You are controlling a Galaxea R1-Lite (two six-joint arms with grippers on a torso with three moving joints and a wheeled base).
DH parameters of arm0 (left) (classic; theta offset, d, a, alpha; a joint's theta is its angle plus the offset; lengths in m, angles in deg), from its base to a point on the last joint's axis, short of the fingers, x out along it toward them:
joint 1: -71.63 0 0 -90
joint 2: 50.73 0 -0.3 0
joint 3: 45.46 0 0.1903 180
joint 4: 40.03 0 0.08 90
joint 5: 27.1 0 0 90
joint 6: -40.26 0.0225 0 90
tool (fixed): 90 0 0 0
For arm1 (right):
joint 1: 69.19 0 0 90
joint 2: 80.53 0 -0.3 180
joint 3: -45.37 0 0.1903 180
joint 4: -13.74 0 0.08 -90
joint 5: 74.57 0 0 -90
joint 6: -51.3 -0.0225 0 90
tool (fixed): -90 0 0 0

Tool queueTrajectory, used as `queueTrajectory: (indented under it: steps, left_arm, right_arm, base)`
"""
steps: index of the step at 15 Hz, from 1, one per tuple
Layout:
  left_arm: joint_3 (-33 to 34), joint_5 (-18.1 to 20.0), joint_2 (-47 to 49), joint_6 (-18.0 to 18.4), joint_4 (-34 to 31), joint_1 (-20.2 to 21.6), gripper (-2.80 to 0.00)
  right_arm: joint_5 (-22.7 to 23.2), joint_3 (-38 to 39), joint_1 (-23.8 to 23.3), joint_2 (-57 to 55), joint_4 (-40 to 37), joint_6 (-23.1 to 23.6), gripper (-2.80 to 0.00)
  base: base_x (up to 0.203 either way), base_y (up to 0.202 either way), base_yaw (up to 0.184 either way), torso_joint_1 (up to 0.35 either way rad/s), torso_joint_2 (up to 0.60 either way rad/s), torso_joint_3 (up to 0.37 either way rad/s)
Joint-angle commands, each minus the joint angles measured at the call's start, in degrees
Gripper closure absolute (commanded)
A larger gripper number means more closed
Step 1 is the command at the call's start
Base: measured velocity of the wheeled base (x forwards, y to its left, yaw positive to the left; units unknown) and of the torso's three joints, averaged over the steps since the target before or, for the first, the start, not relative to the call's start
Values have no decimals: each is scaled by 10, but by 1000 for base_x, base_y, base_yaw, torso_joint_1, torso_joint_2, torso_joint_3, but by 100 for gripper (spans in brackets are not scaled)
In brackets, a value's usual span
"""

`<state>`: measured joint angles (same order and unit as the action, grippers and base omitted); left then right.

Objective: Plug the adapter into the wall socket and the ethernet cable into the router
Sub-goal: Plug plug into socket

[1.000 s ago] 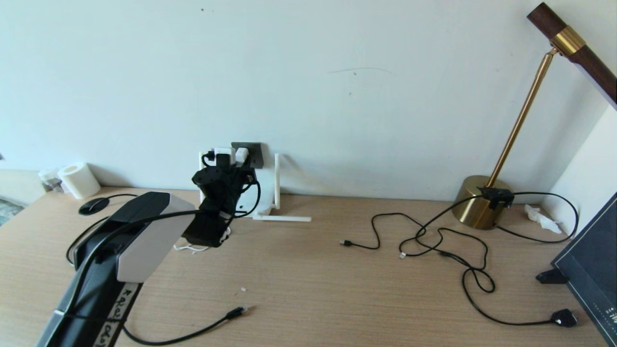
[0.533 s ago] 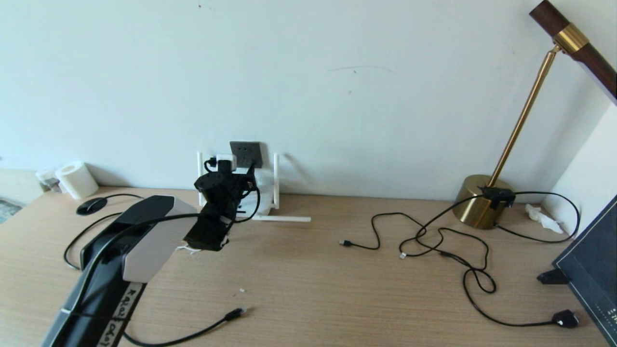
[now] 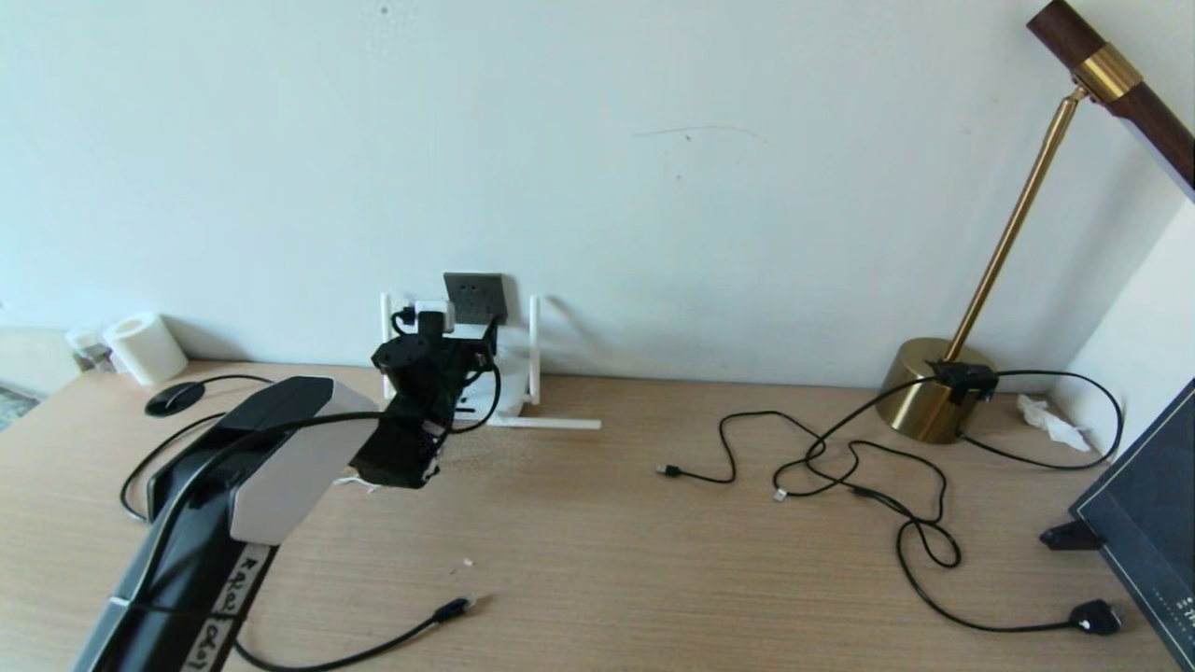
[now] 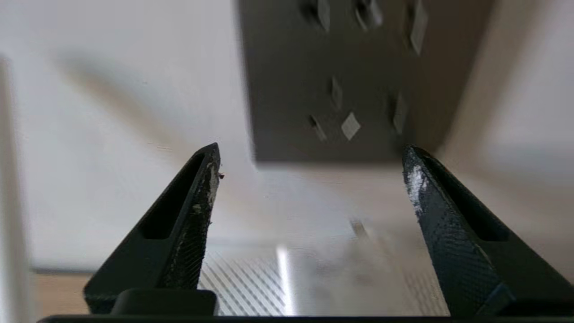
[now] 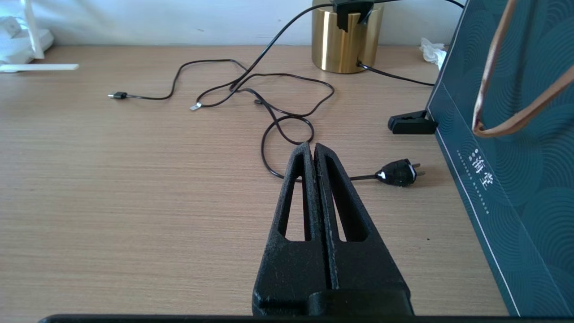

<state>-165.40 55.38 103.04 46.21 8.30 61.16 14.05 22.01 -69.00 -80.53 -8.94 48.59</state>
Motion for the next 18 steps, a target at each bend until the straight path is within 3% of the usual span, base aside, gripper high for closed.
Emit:
queueTrajectory:
  steps: [1,3,5,18]
  left_arm:
    - [72,5,-33,-1,7,0,-280]
    - [152,26,-74,-1,9,-2,-280]
    - [180,35,-94,-3,9,-7,-280]
    - [113,-2,-33,-3,-38,4,-280]
  right_arm:
    - [0,0,0,-1,0,0,0]
    - [0,0,0,-1,0,0,0]
    - [0,0,0,-1,0,0,0]
    - [0,0,0,-1,0,0,0]
  base:
    - [0,0,0,0,0,0]
    - [0,0,0,0,0,0]
    - [0,0,0,0,0,0]
    - [0,0,0,0,0,0]
